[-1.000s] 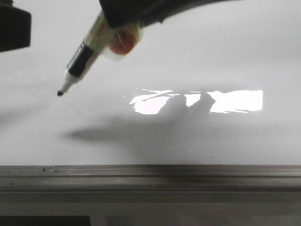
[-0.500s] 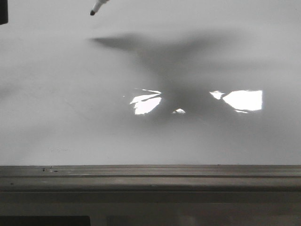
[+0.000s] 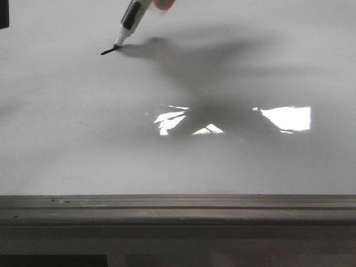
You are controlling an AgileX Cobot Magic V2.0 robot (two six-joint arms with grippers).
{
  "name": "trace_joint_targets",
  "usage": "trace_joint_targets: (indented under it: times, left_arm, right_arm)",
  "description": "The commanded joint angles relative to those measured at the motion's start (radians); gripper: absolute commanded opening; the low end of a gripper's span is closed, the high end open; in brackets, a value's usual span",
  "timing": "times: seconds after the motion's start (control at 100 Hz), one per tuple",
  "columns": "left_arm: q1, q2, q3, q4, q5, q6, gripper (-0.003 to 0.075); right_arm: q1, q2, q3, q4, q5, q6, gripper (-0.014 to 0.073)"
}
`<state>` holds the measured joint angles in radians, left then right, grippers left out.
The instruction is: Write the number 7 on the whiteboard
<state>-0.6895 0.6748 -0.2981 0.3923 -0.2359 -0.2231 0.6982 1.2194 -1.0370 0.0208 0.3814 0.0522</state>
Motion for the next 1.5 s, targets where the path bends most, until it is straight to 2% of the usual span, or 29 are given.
trace_joint_targets:
  times: [0.0,0.12,0.21,0.38,0.59,0.92,1.36,1.43,1.49]
  left_arm:
    - [0.002,-0.004,-0.036,-0.019,-0.071,-0.01,0.0389]
    - [0.002,-0.004,-0.036,-0.019,-0.071,-0.01,0.0389]
    - [0.002,-0.004,-0.036,-0.019,-0.071,-0.01,0.0389]
    - [0.002,-0.004,-0.036,-0.015,-0.071,-0.01,0.0389]
    - [-0.016,-0.004,-0.025,0.017,-0.071,-0.01,0.0389]
    - [-0.12,0.078,-0.009,0.064,-0.072,-0.01,0.0389]
    - [-0.128,0.169,-0.009,0.086,-0.094,-0.01,0.0389]
    - [-0.128,0.179,-0.009,0.086,-0.101,-0.01,0.0358]
    - [-0.128,0.189,-0.009,0.086,-0.101,-0.01,0.0262]
  right_arm:
    - [-0.046,-0.041,-0.029,-0.053,0.004,-0.011,-0.0074]
    - [-0.054,-0.048,-0.024,-0.046,0.043,-0.011,-0.0074]
    - [-0.034,-0.037,0.014,0.009,0.09,-0.011,-0.0074]
    - [0.011,-0.035,0.122,0.063,0.073,-0.011,-0.0074]
    - [0.044,-0.064,0.075,0.081,0.03,-0.011,-0.0074]
    - [0.209,-0.044,0.031,0.081,0.024,-0.011,-0.0074]
    - [0.268,-0.044,0.031,0.089,0.009,-0.011,-0.0074]
    - [0.268,-0.044,0.031,0.094,0.009,-0.011,-0.0074]
    - [0.268,-0.044,0.031,0.098,0.009,-0.011,-0.0074]
